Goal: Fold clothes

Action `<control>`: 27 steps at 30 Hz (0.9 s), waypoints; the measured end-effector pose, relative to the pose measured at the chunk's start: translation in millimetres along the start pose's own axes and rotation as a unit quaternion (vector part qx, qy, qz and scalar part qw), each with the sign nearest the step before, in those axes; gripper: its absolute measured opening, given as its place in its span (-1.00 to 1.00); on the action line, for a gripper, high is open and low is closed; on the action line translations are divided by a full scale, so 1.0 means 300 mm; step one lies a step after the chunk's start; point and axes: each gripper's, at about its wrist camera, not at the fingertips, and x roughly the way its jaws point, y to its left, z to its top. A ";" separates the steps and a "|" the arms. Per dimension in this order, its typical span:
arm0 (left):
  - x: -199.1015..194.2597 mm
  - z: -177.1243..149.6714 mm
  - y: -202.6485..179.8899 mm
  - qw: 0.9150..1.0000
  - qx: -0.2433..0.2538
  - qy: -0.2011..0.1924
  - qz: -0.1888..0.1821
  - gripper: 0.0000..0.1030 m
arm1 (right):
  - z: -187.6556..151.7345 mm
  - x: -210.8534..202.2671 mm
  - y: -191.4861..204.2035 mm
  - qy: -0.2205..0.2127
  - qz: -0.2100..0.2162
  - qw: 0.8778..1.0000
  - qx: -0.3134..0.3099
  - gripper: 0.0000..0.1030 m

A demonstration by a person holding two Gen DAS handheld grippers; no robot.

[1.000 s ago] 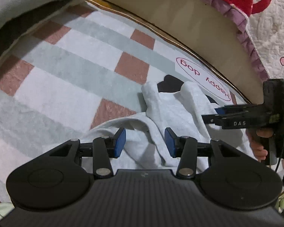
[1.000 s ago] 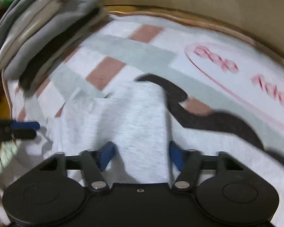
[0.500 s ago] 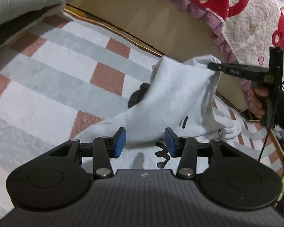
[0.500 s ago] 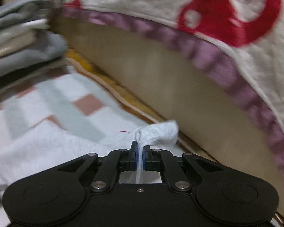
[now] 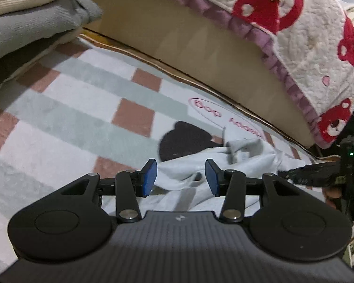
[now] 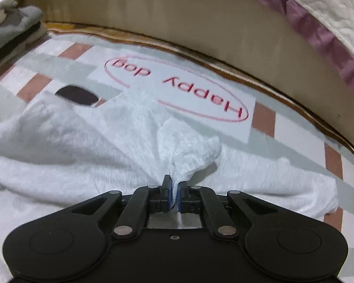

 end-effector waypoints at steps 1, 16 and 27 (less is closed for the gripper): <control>0.020 -0.004 -0.010 1.000 0.008 0.006 0.003 -0.11 | 0.003 0.005 0.012 0.008 -0.007 1.000 -0.013 -0.83; 0.186 -0.140 -0.105 0.984 0.059 0.151 -0.070 -0.36 | 0.214 -0.147 0.186 -0.063 0.187 0.979 0.053 0.32; 0.078 -0.076 -0.118 0.989 0.050 0.103 -0.090 -0.28 | -0.036 -0.116 0.145 -0.055 0.090 0.994 -0.016 -0.94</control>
